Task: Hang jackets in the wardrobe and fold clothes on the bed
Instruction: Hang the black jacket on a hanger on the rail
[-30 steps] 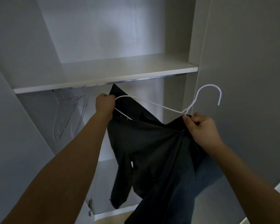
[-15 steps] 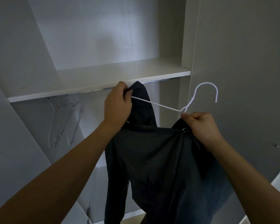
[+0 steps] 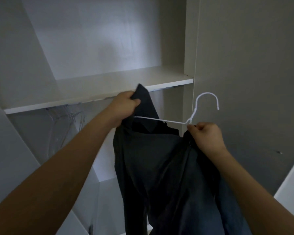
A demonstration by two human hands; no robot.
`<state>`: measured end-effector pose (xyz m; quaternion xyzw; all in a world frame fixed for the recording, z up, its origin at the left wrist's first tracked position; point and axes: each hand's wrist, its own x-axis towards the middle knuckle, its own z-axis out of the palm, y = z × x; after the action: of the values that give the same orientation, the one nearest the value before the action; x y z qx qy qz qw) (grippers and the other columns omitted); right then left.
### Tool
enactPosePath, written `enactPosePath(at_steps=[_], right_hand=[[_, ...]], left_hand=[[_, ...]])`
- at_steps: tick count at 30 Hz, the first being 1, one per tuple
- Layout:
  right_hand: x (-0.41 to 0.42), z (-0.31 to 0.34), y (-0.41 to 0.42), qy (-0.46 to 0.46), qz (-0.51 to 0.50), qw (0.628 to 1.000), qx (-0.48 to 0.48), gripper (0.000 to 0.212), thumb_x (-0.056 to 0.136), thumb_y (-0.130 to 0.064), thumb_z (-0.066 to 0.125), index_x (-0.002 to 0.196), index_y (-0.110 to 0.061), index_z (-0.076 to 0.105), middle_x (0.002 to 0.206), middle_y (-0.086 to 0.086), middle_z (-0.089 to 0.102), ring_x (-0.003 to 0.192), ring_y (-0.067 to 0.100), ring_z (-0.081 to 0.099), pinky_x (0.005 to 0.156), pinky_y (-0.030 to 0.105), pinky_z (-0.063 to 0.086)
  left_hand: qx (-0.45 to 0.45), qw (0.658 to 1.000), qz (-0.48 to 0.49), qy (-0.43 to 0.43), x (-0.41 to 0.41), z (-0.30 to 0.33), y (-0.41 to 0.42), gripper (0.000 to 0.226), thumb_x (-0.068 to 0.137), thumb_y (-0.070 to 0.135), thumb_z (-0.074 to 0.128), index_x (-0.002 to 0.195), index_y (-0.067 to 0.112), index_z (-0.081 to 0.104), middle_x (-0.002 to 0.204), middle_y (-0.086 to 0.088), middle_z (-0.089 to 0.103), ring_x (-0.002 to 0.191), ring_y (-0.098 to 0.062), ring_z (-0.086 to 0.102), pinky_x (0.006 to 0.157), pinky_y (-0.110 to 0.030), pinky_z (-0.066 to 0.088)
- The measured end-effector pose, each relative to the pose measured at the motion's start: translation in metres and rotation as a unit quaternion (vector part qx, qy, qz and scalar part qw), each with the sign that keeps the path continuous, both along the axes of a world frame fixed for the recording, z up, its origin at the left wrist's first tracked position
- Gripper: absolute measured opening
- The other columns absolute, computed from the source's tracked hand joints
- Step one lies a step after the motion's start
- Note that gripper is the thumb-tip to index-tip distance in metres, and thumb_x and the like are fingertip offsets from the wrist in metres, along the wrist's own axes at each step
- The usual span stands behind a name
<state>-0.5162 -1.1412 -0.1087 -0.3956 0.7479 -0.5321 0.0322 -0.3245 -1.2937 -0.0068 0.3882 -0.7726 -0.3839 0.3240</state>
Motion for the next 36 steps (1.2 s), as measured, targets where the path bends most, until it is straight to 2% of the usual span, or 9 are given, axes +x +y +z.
enactPosePath(at_steps=[5,10,14,18,23,26,30,33,36], right_hand=[[0.017,0.016,0.001,-0.171,0.066,0.982,-0.044,0.067,0.078,-0.077,0.049,0.051,-0.018,0.034,0.052,0.001,0.032,0.047,0.013,0.032,0.051,0.026,0.029],[0.021,0.017,0.017,-0.252,0.074,0.963,-0.051,0.07,0.058,-0.094,0.045,0.045,-0.026,0.033,0.049,-0.004,0.033,0.045,0.009,0.036,0.048,0.023,0.03],[0.021,0.014,0.018,-0.264,0.129,0.953,-0.075,0.084,0.058,-0.079,0.068,0.071,0.004,0.061,0.068,0.011,0.051,0.063,0.018,0.052,0.063,0.031,0.043],[0.022,0.016,0.015,-0.251,0.131,0.956,-0.078,0.029,0.087,-0.027,0.063,0.068,-0.007,0.055,0.065,0.013,0.047,0.061,0.023,0.045,0.061,0.037,0.036],[0.023,0.016,0.011,-0.255,0.088,0.96,-0.076,0.033,0.088,-0.02,0.057,0.057,-0.016,0.044,0.059,0.009,0.041,0.057,0.019,0.039,0.054,0.032,0.033],[0.023,0.018,0.011,-0.284,0.09,0.95,-0.089,0.03,0.089,-0.018,0.056,0.061,-0.016,0.044,0.064,0.01,0.042,0.061,0.021,0.04,0.056,0.034,0.034],[0.028,0.015,0.012,-0.304,0.104,0.942,-0.101,0.022,0.09,-0.018,0.056,0.07,-0.01,0.052,0.067,0.013,0.047,0.064,0.025,0.045,0.056,0.035,0.038],[0.033,0.012,0.014,-0.32,0.117,0.933,-0.113,0.013,0.09,-0.02,0.056,0.082,-0.009,0.057,0.075,0.015,0.051,0.068,0.027,0.048,0.064,0.04,0.04],[0.034,0.01,0.013,-0.279,0.101,0.948,-0.119,0.025,0.091,-0.02,0.055,0.068,-0.01,0.051,0.068,0.012,0.046,0.064,0.023,0.041,0.06,0.037,0.035]], left_hand=[[-0.148,0.984,-0.1,-0.027,-0.03,-0.049,0.052,0.01,0.097,0.015,0.054,0.094,0.017,0.063,0.073,0.007,0.058,0.066,-0.006,0.054,0.064,-0.024,0.041],[-0.174,0.961,-0.213,-0.005,-0.032,-0.072,0.066,0.025,0.094,0.004,0.058,0.113,0.013,0.071,0.105,0.003,0.063,0.099,0.001,0.059,0.092,-0.008,0.04],[-0.198,0.951,-0.236,-0.01,-0.031,-0.076,0.064,0.021,0.091,0.01,0.063,0.097,0.03,0.061,0.093,0.008,0.064,0.089,-0.004,0.064,0.083,-0.022,0.051],[-0.153,0.965,-0.213,0.0,-0.028,-0.08,0.068,0.039,0.088,0.01,0.066,0.086,0.038,0.039,0.088,0.003,0.062,0.08,-0.014,0.065,0.076,-0.032,0.057],[-0.229,0.968,-0.069,0.081,-0.015,-0.107,0.098,0.019,0.083,0.031,0.06,0.089,0.029,0.042,0.093,0.009,0.049,0.085,-0.013,0.053,0.075,-0.031,0.05],[-0.273,0.96,-0.057,-0.032,-0.015,-0.126,0.113,0.028,0.082,0.058,0.051,0.091,0.032,0.046,0.107,0.014,0.04,0.096,-0.01,0.045,0.091,-0.033,0.043],[-0.264,0.962,-0.068,-0.036,-0.021,-0.133,0.103,0.033,0.085,0.056,0.045,0.11,0.036,0.037,0.126,0.013,0.042,0.118,-0.006,0.042,0.116,-0.048,0.022],[-0.211,0.971,-0.108,0.005,-0.02,-0.131,0.085,0.028,0.095,0.038,0.051,0.119,0.035,0.036,0.107,0.01,0.052,0.095,-0.005,0.051,0.092,-0.032,0.045],[-0.215,0.966,-0.143,0.028,-0.026,-0.13,0.077,0.02,0.102,0.019,0.045,0.122,0.024,0.045,0.081,0.008,0.057,0.067,-0.008,0.057,0.06,-0.02,0.044]])
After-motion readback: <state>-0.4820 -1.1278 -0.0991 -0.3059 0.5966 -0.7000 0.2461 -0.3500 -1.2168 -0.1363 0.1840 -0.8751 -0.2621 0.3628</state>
